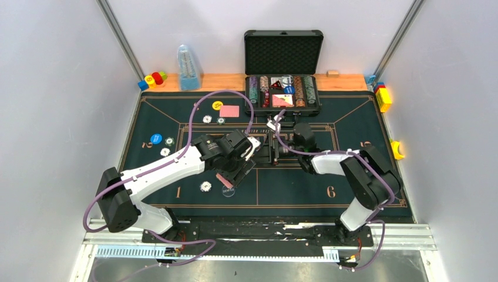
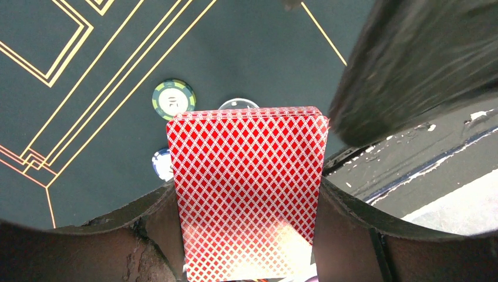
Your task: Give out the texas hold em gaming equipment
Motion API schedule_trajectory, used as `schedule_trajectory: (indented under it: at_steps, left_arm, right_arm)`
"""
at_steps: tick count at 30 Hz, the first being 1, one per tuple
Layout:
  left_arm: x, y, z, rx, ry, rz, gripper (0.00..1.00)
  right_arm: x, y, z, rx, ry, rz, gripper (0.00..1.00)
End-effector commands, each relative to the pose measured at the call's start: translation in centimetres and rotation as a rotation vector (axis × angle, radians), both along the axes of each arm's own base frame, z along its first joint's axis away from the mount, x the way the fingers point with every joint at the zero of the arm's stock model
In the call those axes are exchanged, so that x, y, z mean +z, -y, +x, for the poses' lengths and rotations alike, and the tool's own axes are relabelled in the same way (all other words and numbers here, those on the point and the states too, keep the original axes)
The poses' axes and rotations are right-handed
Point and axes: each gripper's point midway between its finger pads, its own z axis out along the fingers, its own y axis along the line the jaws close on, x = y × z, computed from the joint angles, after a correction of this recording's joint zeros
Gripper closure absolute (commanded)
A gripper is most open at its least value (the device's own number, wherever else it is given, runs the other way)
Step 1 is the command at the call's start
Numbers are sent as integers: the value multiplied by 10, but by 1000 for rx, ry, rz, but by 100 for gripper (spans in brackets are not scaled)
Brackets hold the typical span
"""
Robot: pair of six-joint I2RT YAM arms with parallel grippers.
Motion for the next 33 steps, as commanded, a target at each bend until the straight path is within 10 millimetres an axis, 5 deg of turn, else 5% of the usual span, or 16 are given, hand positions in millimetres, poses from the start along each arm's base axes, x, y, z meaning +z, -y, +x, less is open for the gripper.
schedule_trajectory:
  at_steps: [1,22,27,30,33]
  left_arm:
    - [14,9,0,-38,32,-71,100]
    - [20,12,-2,-52,37,-105,100]
    - [22,12,-2,-53,43,-112,100]
    - [21,11,-1,-51,44,-109,100]
    - [22,11,-1,-50,45,-109,100]
  right_arm:
    - [16,-19,-6,101,32,66,10]
    - [-2,-62,-35,272,-5,40,18]
    - [-12,-62,-30,231,-10,-11,27]
    - [-7,-61,-32,241,0,-4,45]
    - [0,-60,-36,260,6,14,49]
